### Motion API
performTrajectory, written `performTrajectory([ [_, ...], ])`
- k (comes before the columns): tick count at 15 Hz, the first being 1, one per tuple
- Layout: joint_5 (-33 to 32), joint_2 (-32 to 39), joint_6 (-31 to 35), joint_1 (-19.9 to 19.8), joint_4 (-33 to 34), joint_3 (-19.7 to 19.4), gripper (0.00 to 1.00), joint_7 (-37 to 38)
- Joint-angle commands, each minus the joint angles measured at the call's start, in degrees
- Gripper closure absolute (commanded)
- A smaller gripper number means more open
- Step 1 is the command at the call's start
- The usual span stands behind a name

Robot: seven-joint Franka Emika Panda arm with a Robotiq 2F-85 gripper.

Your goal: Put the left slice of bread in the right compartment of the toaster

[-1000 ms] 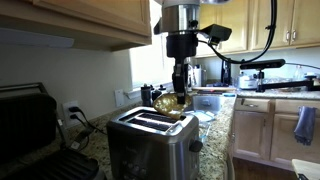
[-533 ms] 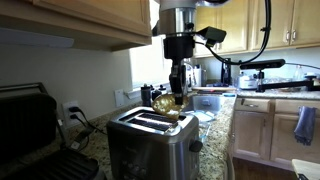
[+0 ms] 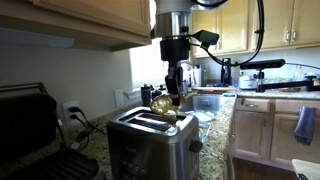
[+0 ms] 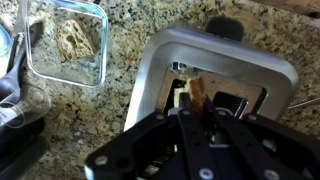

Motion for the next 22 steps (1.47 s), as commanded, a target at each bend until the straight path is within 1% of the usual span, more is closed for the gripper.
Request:
performTrajectory([
  [1,-1.14,2.9,0.06,-0.15,2.84,0.01,0.95,2.12],
  [8,-0.98,6.71,-0.35,-0.07,6.23,-0.24,0.94,2.92],
  [10,-0.7,7.2,-0.33,-0.07,6.67,-0.4,0.62,2.86],
  [14,-0.53,7.67,-0.44,-0.14,7.39,-0.75,0.38,2.81],
  [17,-0.5,7.8,-0.44,-0.19,7.7,-1.0,0.17,2.77],
  [20,-0.51,7.76,-0.41,-0.25,7.76,-1.04,0.02,2.94],
  [21,-0.02,7.69,-0.13,-0.01,7.32,-0.98,0.18,1.5],
  [22,-0.03,7.69,-0.13,-0.03,7.32,-1.0,0.1,1.5],
])
